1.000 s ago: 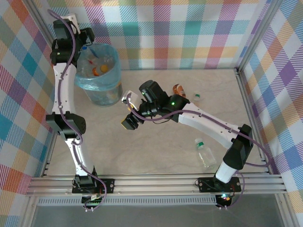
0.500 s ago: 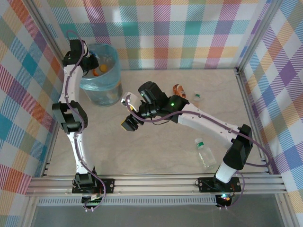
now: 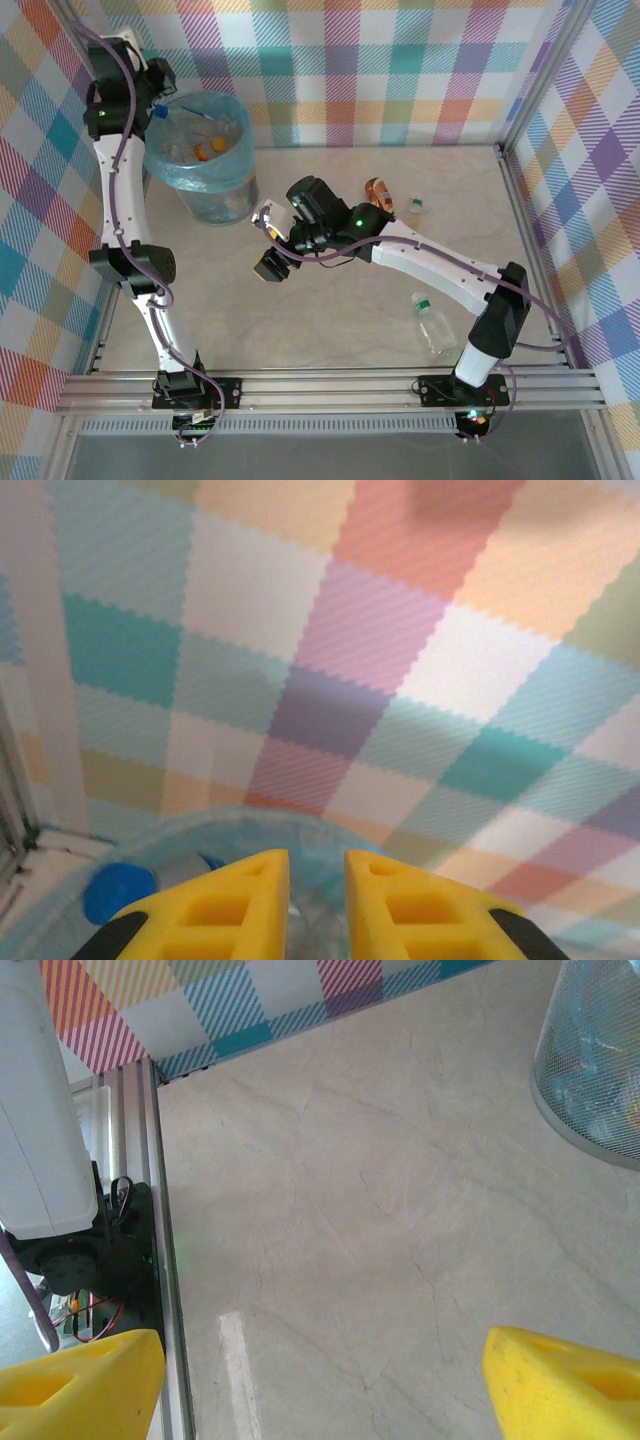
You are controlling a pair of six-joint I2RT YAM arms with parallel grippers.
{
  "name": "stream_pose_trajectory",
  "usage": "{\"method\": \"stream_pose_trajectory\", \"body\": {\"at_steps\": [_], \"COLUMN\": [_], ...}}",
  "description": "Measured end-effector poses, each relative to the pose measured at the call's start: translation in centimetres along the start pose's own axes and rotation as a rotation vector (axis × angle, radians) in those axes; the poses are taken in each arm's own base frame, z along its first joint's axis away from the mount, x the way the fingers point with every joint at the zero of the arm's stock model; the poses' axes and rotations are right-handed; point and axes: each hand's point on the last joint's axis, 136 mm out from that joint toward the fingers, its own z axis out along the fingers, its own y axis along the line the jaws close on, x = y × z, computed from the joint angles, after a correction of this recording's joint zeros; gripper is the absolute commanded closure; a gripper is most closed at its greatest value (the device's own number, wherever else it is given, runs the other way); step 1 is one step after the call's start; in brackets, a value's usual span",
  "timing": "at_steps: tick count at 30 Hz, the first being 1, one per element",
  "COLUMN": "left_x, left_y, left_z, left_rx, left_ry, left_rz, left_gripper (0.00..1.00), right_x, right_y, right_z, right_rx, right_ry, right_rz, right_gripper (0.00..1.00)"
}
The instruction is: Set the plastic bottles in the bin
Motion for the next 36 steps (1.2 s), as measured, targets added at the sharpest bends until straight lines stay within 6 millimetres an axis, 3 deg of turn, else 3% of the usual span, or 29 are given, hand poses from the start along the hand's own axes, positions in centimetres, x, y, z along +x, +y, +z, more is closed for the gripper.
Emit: {"method": "stream_pose_trajectory", "body": {"at_steps": [3, 5, 13, 17, 24, 29, 32, 36], "left_x": [-0.8, -0.1, 8.6, 10.6, 10.8, 10.5, 9.2, 7.6], "left_y": [1.8, 3.2, 6.5, 6.8, 6.0, 4.8, 3.0, -1.4], "left_z": [0.1, 1.1, 6.4, 7.1, 7.0, 6.1, 4.3, -0.3], "left_rx": [-0.044, -0.071, -0.116, -0.111, -0.062, -0.017, 0.024, 0.093], "left_ry": [-0.023, -0.006, 0.229, 0.29, 0.306, 0.317, 0.308, 0.29], "left_rz": [-0.017, -0.025, -0.062, -0.074, -0.083, -0.107, -0.112, -0.077], "left_gripper": [0.78, 0.78, 0.78, 0.78, 0.78, 0.73, 0.69, 0.63], "right_x": [0.0, 0.2, 0.3, 0.7, 0.8, 2.7, 5.4, 13.3], "right_y": [0.1, 0.1, -0.3, -1.0, -4.0, -7.5, -10.8, -12.5], "right_z": [0.0, 0.0, 0.0, 0.0, -1.7, -6.1, -10.9, -17.2], "right_rx": [0.002, 0.004, 0.022, 0.07, 0.244, 0.411, 0.556, 0.757], "right_ry": [0.002, 0.007, 0.012, 0.031, 0.046, 0.075, 0.085, 0.16], "right_rz": [-0.002, 0.0, 0.003, 0.035, 0.112, 0.304, 0.504, 0.79], "right_gripper": [0.17, 0.17, 0.18, 0.18, 0.18, 0.15, 0.12, 0.11]}}
